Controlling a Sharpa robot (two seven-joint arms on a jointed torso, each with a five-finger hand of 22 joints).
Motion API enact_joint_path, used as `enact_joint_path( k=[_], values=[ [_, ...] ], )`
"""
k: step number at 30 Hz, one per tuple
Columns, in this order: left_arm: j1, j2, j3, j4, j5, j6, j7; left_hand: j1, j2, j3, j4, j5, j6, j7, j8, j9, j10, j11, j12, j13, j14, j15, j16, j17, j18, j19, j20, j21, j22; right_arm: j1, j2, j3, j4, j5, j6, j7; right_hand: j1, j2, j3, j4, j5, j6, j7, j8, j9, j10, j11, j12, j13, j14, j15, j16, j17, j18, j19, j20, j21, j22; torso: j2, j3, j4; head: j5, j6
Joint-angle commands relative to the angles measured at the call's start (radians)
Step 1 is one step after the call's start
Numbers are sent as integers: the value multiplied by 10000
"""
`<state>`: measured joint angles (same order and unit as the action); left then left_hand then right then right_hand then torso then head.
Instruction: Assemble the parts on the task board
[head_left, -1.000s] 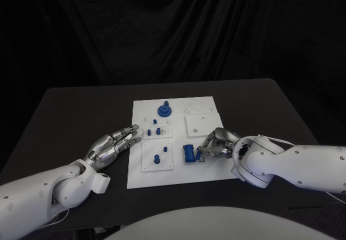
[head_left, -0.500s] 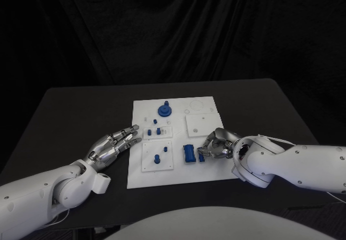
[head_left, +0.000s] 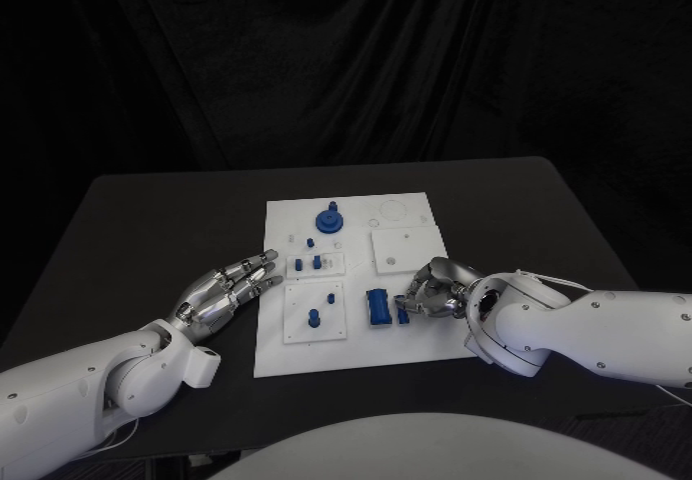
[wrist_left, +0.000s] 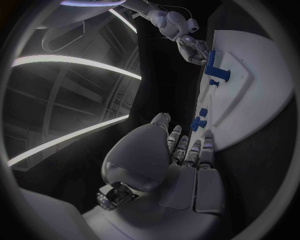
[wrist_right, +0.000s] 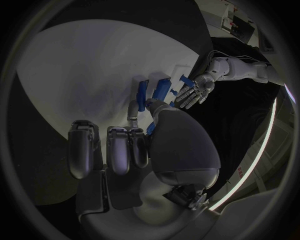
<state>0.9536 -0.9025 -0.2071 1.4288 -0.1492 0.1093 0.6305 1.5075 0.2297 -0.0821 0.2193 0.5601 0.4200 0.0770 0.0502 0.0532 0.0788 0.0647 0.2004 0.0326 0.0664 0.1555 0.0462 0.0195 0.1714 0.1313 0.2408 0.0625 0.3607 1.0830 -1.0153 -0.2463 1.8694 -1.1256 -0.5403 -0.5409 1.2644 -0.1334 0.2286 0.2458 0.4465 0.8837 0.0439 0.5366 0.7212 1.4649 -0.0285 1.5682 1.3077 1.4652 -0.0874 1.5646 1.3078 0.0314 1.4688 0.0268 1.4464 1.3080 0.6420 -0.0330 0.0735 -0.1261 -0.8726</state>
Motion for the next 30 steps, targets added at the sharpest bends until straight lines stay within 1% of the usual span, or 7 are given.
enact_joint_path(
  k=[1, 8, 13, 19, 22, 24, 30],
  values=[
    [-74, 8, -39, -15, 17, 26, -183, -5, 55, 56, 3, -5, -12, 15, 60, 10, 18, 70, 24, 11, 1, 26, 42, 4, -129, -26, 37, -41, -10, -35, -64, -13, 54, 2, 31, 85, -274, -38, -164, 238, -721, -74, 8, 127, 73, 1059, 36, 26, 2631, 998, 27, -54, 2345, 30, 371, 1, -27, 2169, 5, 5, 2, 1, 0],
    [-85, -33, -39, 8, 17, 6, -132, -7, 53, 101, 3, 17, 2, 8, 62, 12, 14, 63, 33, 12, 2, 42, 50, 5, -140, -19, 41, -35, 5, -32, -365, -8, 315, 2, -832, 1042, -897, -46, -1159, 460, -2201, -162, 48, 330, 164, 1059, 73, 26, 2631, 1006, 58, -37, 2382, 18, 399, 32, 13, 2187, -8, -3, -14, 84, 0],
    [-90, -58, -39, 18, 17, -22, -93, -6, 52, 105, 2, 22, 5, 8, 63, 13, 16, 62, 37, 13, 2, 42, 51, 5, -140, -13, 41, -32, 18, -3, -699, -3, 553, 2, -1536, 2089, -872, -28, -1450, 465, -2345, -449, 115, 134, -11, 1059, 128, 26, 2631, 1020, 92, -10, 2449, 0, 434, 54, 78, 2211, -12, -3, -12, 100, 0],
    [-93, -66, -39, 17, 17, -54, -76, -3, 50, 114, -1, 36, 18, 6, 67, 15, 22, 60, 51, 15, 7, 41, 56, 7, -140, 0, 41, -26, 42, 65, -1063, -6, 658, -240, -1830, 3230, 769, 162, -833, 32, 1076, -786, 343, -567, -804, 1059, 321, 26, 2631, 1056, 251, 62, 2630, -64, 548, 179, 323, 2297, -8, 8, 5, 76, 0],
    [-93, -58, -39, 17, 16, -64, -69, -3, 50, 114, -1, 36, 18, 6, 67, 15, 22, 60, 51, 15, 7, 41, 56, 7, -140, 0, 41, -26, 42, 72, -1136, -16, 570, -578, -1480, 3435, 1018, 155, -612, -67, 1866, -897, 451, -898, -1175, 1059, 403, 26, 2631, 1056, 318, 62, 2630, -70, 552, 239, 343, 2303, -9, 4, 2, 66, 0],
    [-93, -54, -39, 15, 16, -63, -66, -3, 50, 114, -1, 36, 18, 6, 67, 15, 22, 60, 51, 15, 7, 41, 56, 7, -140, 0, 41, -26, 42, 60, -1137, -19, 506, -779, -1232, 3500, 1219, 20, -100, -125, 3621, -843, 639, -1549, -1889, 1059, 550, 26, 2631, 1056, 458, 62, 2630, -67, 536, 352, 339, 2299, -12, 2, -2, 76, 0],
    [-94, -63, -39, 15, 16, -64, -46, 1, 44, 126, -5, 47, 43, 2, 73, 19, 28, 57, 63, 17, 13, 39, 62, 9, -139, 10, 41, -20, 51, -100, -1076, -26, 289, -1843, -444, 3457, 1270, -287, 1000, -485, 4115, 88, 777, -3098, -3425, 1059, 698, 26, 2631, 1056, 559, 62, 2630, -92, 579, 497, 464, 2336, -13, -11, 2, 83, 0]
  ],
)
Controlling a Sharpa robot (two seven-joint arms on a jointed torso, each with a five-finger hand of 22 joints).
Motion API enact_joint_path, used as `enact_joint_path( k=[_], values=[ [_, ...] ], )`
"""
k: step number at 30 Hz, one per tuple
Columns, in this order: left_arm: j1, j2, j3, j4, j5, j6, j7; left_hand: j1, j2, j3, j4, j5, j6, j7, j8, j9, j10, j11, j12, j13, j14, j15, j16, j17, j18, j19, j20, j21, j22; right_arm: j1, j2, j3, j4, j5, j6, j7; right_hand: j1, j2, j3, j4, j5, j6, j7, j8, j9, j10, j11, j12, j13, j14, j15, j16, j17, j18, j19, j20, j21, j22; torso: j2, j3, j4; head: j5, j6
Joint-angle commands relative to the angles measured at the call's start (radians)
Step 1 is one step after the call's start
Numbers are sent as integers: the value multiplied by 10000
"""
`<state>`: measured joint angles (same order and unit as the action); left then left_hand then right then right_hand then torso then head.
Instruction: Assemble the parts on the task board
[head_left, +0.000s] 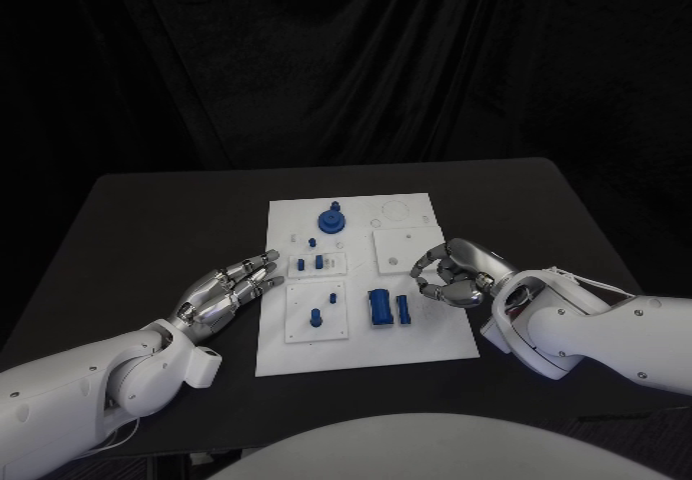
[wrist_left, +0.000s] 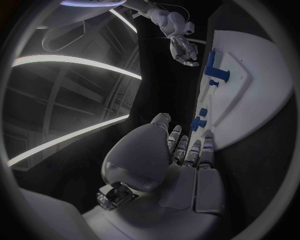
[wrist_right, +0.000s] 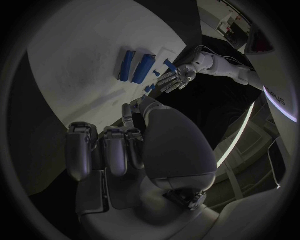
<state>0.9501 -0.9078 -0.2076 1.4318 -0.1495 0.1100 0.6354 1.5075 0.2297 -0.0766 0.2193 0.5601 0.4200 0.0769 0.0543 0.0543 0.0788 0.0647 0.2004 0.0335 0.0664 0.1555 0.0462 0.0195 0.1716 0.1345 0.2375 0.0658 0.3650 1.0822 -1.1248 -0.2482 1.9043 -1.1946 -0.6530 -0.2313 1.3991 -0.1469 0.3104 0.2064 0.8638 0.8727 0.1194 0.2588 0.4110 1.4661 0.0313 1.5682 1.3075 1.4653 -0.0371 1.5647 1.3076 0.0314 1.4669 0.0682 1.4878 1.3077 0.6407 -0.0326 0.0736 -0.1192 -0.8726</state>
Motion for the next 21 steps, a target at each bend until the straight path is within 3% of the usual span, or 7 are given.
enact_joint_path(
  k=[1, 8, 10, 11, 12, 13, 21],
  values=[
    [-59, -14, -34, -13, 19, -72, -91, 0, 44, 71, -5, 47, 43, 3, 32, 9, 28, 57, 63, 8, 13, 39, 62, 9, -141, -23, 74, -52, 9, -115, 28, -8, -85, -1309, 767, 335, -57, -198, 227, -152, -91, 142, 5, -448, -423, 1047, 38, 26, 2633, 1055, 53, 61, 2632, -92, 599, 82, 55, 2341, 2, -17, -6, 30, 0],
    [-60, -27, -34, -16, 19, -67, -93, 0, 44, 71, -5, 47, 43, 3, 32, 9, 28, 57, 63, 8, 13, 39, 62, 9, -141, -23, 74, -52, 9, -198, 96, -10, -193, -2054, 1198, 135, -80, -412, 654, -606, -399, -270, -404, -1400, -1278, 1047, -457, 26, 2633, 1055, -349, 61, 2632, -75, 564, -244, 16, 2322, 11, -11, -1, 21, 0],
    [-61, -22, -34, -19, 19, -60, -94, 0, 44, 71, -5, 47, 43, 3, 32, 9, 28, 57, 63, 8, 13, 39, 62, 9, -141, -23, 74, -52, 9, -206, 122, -10, -202, -2150, 1280, 77, -143, -449, 859, -724, -1031, -227, -533, -1542, -1487, 1047, -586, 26, 2633, 1055, -473, 61, 2632, -75, 558, -372, 9, 2319, 9, -6, -14, 41, 0],
    [-61, -20, -34, -20, 19, -58, -95, 0, 44, 71, -5, 47, 43, 3, 32, 9, 28, 57, 63, 8, 13, 39, 62, 9, -141, -23, 74, -52, 9, -208, 133, -10, -205, -2173, 1307, 57, -130, -511, 1084, -797, -1581, -186, -555, -1602, -1587, 1047, -628, 26, 2633, 1055, -504, 61, 2632, -75, 558, -420, 9, 2319, 8, -4, -14, 46, 0],
    [-61, -17, -34, -23, 19, -53, -96, 0, 44, 71, -5, 47, 43, 3, 32, 9, 28, 57, 63, 8, 13, 39, 62, 9, -141, -23, 74, -52, 9, -211, 153, -10, -210, -2210, 1363, 16, -31, -676, 1988, -964, -3092, -67, -569, -1712, -1797, 1047, -635, 26, 2633, 1055, -532, 61, 2632, -82, 561, -478, 19, 2323, 7, -3, -14, 37, 0],
    [-61, -15, -34, -24, 19, -49, -99, 0, 44, 71, -5, 47, 43, 3, 32, 9, 28, 57, 63, 8, 13, 39, 62, 9, -141, -23, 74, -52, 9, -213, 163, -10, -212, -2225, 1390, -5, -265, -960, 3121, -981, -3971, 106, -528, -1799, -2023, 1047, -506, 26, 2633, 1055, -491, 61, 2632, -86, 575, -434, 39, 2330, 8, -3, -11, 31, 0],
    [-62, -22, -34, -22, 19, -45, -123, 0, 44, 71, -5, 47, 43, 3, 32, 9, 28, 57, 63, 8, 13, 39, 62, 9, -141, -23, 74, -52, 9, -222, 281, -10, -259, -2301, 1540, -181, -600, -1151, 3642, -1010, -4292, 352, -392, -1798, -2179, 1047, -493, 26, 2633, 1055, -417, 61, 2632, -83, 572, -362, 29, 2325, 17, -5, 5, 32, 0]
  ],
)
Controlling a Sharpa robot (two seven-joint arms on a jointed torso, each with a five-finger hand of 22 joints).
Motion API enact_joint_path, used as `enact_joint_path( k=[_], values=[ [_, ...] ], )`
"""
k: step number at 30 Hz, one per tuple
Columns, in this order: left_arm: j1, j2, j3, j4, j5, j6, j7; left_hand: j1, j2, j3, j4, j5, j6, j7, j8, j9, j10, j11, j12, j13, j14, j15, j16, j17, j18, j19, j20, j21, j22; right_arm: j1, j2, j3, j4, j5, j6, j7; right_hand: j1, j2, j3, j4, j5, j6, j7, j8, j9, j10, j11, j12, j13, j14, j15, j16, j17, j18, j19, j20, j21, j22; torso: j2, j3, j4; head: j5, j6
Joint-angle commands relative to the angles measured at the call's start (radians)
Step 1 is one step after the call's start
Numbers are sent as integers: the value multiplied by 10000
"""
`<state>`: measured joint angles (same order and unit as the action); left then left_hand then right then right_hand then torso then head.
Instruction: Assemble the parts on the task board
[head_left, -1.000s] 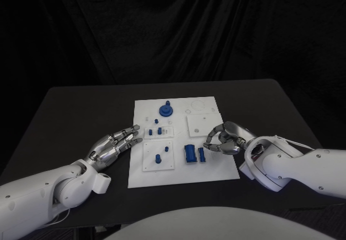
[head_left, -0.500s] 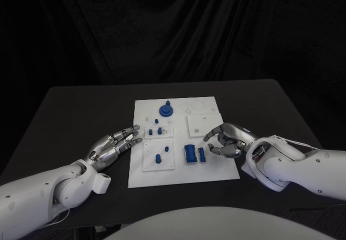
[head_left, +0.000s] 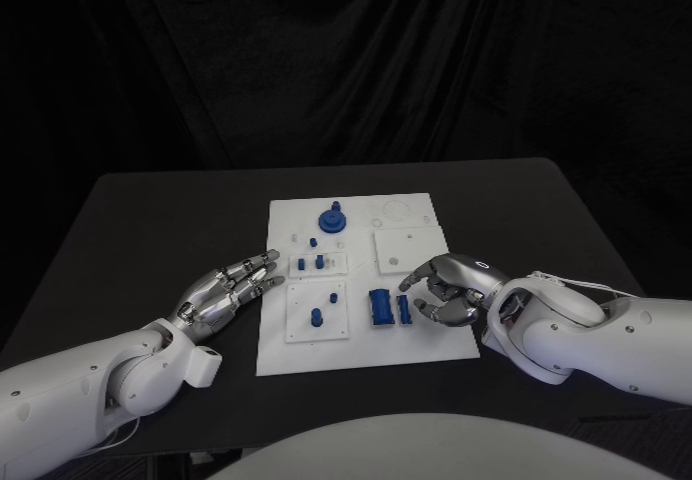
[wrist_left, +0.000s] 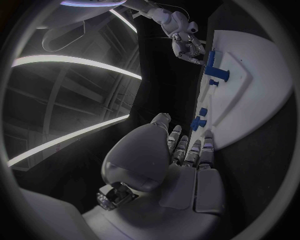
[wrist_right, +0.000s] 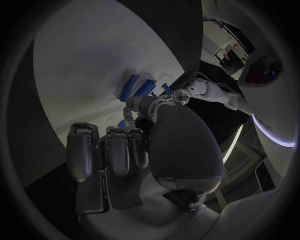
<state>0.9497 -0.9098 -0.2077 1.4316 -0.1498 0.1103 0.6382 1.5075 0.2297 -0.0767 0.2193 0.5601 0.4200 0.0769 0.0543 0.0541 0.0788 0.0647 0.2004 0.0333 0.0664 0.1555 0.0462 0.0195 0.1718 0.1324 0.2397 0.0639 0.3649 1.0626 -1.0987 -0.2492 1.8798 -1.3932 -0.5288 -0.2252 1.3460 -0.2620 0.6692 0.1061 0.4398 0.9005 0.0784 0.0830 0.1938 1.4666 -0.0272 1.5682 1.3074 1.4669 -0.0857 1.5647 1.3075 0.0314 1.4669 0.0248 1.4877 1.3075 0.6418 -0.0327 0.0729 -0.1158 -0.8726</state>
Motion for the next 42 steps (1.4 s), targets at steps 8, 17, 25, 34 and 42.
enact_joint_path(
  k=[8, 17, 25, 34, 42],
  values=[
    [-59, -9, -33, -11, 21, -48, -171, 4, 35, 93, -10, 52, 47, 1, 38, 11, 35, 61, 72, 12, 11, 36, 64, 8, -141, 9, 51, -27, 7, -27, 79, 0, -34, -325, 271, -355, -252, -20, 188, -1, -193, 221, 104, -19, -71, 1042, 152, 26, 2634, 1039, 114, 61, 2633, -75, 556, 109, 0, 2316, 21, -4, 4, 16, 0],
    [-60, 1, -33, -11, 22, -49, -197, 4, 35, 93, -10, 52, 47, 1, 38, 11, 35, 61, 72, 12, 11, 36, 64, 8, -141, 9, 51, -27, 7, -28, 63, 0, -51, -327, 354, -522, -433, -43, 233, 5, -254, 453, 209, 58, -79, 1042, 245, 26, 2634, 1039, 190, 61, 2633, -59, 520, 170, -63, 2293, 17, -1, 20, -21, 0],
    [-64, 14, -33, -25, 22, -41, -205, 4, 35, 93, -10, 52, 47, 1, 38, 11, 35, 61, 72, 12, 11, 36, 64, 8, -141, 9, 51, -27, 7, -47, 90, 0, -93, -327, 383, -576, -510, -20, 250, -29, -285, 701, 250, 164, -41, 1042, 303, 26, 2634, 1039, 246, 61, 2633, -56, 515, 223, -74, 2289, 3, -6, -12, 14, 0],
    [-75, 33, -33, -38, 22, -32, -211, -2, 27, 116, -6, 47, 38, 6, 39, 10, 38, 66, 77, 12, 7, 32, 66, 7, -141, 13, 48, -24, -4, -139, 218, 0, -218, -327, 451, -638, -595, 31, 285, -32, -386, 646, 291, 101, -73, 1042, 345, 26, 2634, 1016, 288, 23, 2527, 0, 397, 274, -275, 2214, -3, 16, -6, 16, 0],
    [-85, 31, -33, -42, 22, -33, -219, -2, 27, 116, -6, 47, 38, 6, 39, 10, 38, 66, 77, 12, 7, 32, 66, 7, -141, 13, 48, -24, -4, -192, 287, 0, -305, -328, 560, -725, -702, 55, 374, -44, -634, 153, 263, -186, -328, 1042, 313, 26, 2634, 859, 274, -223, 1871, 122, 134, 288, -726, 2051, -13, 8, 1, 31, 0]
  ],
)
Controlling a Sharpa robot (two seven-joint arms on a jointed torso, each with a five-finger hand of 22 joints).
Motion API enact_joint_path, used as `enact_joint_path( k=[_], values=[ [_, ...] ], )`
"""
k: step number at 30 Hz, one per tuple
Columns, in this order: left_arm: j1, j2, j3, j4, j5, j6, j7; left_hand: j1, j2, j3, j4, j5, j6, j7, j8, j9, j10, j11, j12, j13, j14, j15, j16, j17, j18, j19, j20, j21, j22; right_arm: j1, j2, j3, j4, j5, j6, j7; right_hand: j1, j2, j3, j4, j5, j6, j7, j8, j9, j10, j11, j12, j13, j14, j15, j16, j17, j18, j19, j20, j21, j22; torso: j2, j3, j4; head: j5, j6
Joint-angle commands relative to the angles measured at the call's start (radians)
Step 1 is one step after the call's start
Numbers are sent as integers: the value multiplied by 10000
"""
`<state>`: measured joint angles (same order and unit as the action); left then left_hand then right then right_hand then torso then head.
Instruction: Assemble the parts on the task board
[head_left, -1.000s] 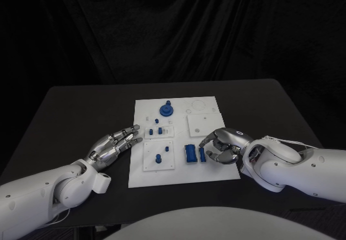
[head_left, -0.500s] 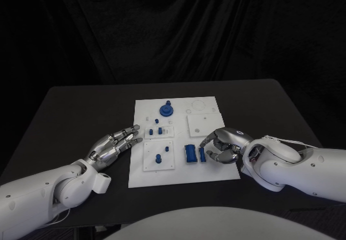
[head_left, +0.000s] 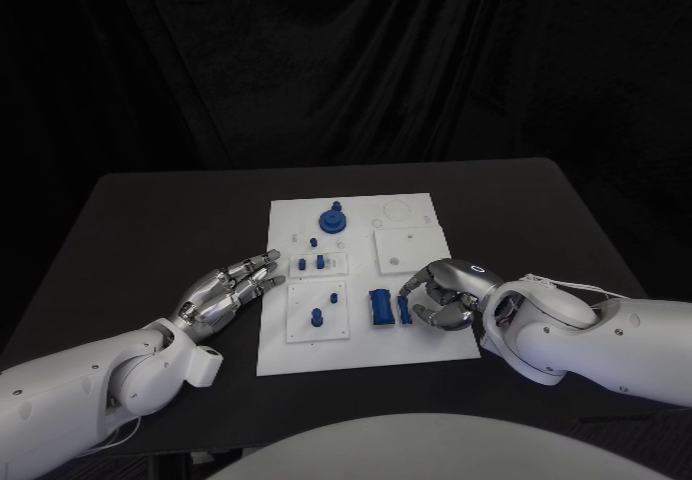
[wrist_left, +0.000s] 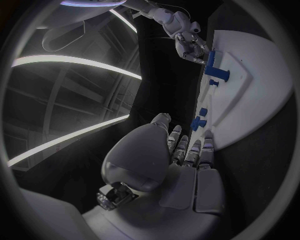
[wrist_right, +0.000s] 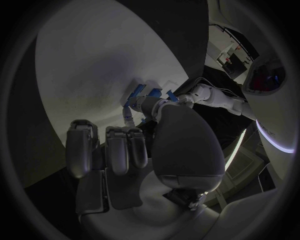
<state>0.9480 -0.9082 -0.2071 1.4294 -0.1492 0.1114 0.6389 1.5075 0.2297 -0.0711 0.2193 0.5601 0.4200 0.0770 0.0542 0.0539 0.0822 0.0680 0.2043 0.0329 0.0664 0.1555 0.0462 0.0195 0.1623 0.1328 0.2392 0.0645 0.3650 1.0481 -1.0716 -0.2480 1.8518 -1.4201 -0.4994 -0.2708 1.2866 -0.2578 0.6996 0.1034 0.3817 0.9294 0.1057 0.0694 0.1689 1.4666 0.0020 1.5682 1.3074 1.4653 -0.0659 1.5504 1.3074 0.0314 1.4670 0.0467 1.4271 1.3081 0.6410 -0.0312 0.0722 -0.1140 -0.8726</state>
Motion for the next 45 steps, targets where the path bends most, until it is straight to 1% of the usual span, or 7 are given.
enact_joint_path(
  k=[1, 19, 26, 28, 32, 36, 45],
  values=[
    [-70, 15, -39, -22, 17, -44, -227, -2, 27, 60, -6, 47, 39, 6, 39, 12, 4, 32, 38, 16, 7, 32, 66, 7, -45, 8, 54, -30, -5, -50, 20, -11, -34, -59, 273, -283, -114, 19, 93, -32, -83, -280, -43, -68, -160, 1042, -5, 26, 2634, 819, 57, -166, 1662, 156, 55, 57, -251, 1999, -4, -12, 8, 10, 0],
    [-80, -278, -37, 497, 14, -604, 192, 40, -112, 216, -47, 273, 349, 75, 130, 57, 145, 149, 240, 43, 22, -35, 110, 12, -78, 43, -49, -4, -2, 81, -404, 6, 101, 138, -2959, 1645, -445, 124, -113, 380, -1009, 224, 33, 367, -347, 914, 83, -104, 2488, 550, 121, -596, 695, 298, -308, 94, -932, 1780, -2, -20, 10, 109, 0],
    [286, -730, -36, 1080, 14, -1042, 391, 78, -330, 398, -10, 722, 771, 142, 231, 96, 379, 245, 480, 65, 126, -305, 229, 33, -152, 172, -418, 67, -27, 861, -313, 9, -220, 2471, -4189, 3998, -267, 494, -692, 1135, -1335, 1008, 31, 1444, 214, -3003, 387, -3976, -1093, -2407, 482, -4081, -4540, 1359, -4144, 447, -6991, -442, -79, -5, 1, 375, 0],
    [495, -801, -36, 1149, 14, -1102, 392, 87, -355, 444, 7, 739, 815, 158, 236, 95, 406, 274, 502, 67, 128, -351, 233, 30, -223, 197, -544, 76, -112, 1031, -184, 9, -418, 3324, -4241, 4507, -175, 601, -940, 1486, -1101, 536, 320, 1826, 452, -6786, 829, -6972, -3422, -5256, 1035, -6268, -6648, 1225, -5799, 795, -8716, -1127, -150, 5, 1, 418, 0],
    [945, -842, -37, 1242, 15, -1223, 503, 102, -410, 521, 54, 746, 928, 169, 253, 99, 466, 288, 546, 73, 59, -500, 178, 12, -365, 205, -825, 64, -240, 1293, 62, 9, -876, 5337, -3942, 5362, -23, 829, -1646, 1844, -1078, -703, 697, 2796, 1007, -8474, 1499, -8013, -4677, -7356, 1869, -8002, -7765, 1088, -7248, 1412, -10965, -2605, -307, 29, -2, 393, 0],
    [1305, -639, -37, 1132, 18, -1523, 741, 83, -480, 614, 174, 806, 1121, -38, 278, 106, 380, -120, 381, 46, -431, -1024, -251, -113, -391, -83, -1335, -113, -780, 1391, 273, 8, -1274, 7673, -3315, 6275, -145, 1280, -2750, 1863, 625, -2152, 1037, 3883, 1428, -9406, 1872, -8287, -5995, -8413, 2387, -9498, -9380, 1238, -7584, 2123, -12776, -4350, -486, 85, -80, 547, 0],
    [1521, -31, -37, 553, 24, -1670, 1135, -376, -514, 285, 728, 412, 264, -557, -59, -32, -236, -788, -346, -40, -664, -1637, -462, -195, -479, -759, -2056, -367, -2017, 1157, 656, 4, -1920, 10984, -1400, 7841, -842, 2029, -5014, 1884, 1986, -4550, 896, 4008, 886, -12278, 2101, -9786, -8303, -11565, 2640, -11862, -11421, 545, -12386, 2421, -13874, -9083, -951, 187, -366, 725, 0]
  ],
)
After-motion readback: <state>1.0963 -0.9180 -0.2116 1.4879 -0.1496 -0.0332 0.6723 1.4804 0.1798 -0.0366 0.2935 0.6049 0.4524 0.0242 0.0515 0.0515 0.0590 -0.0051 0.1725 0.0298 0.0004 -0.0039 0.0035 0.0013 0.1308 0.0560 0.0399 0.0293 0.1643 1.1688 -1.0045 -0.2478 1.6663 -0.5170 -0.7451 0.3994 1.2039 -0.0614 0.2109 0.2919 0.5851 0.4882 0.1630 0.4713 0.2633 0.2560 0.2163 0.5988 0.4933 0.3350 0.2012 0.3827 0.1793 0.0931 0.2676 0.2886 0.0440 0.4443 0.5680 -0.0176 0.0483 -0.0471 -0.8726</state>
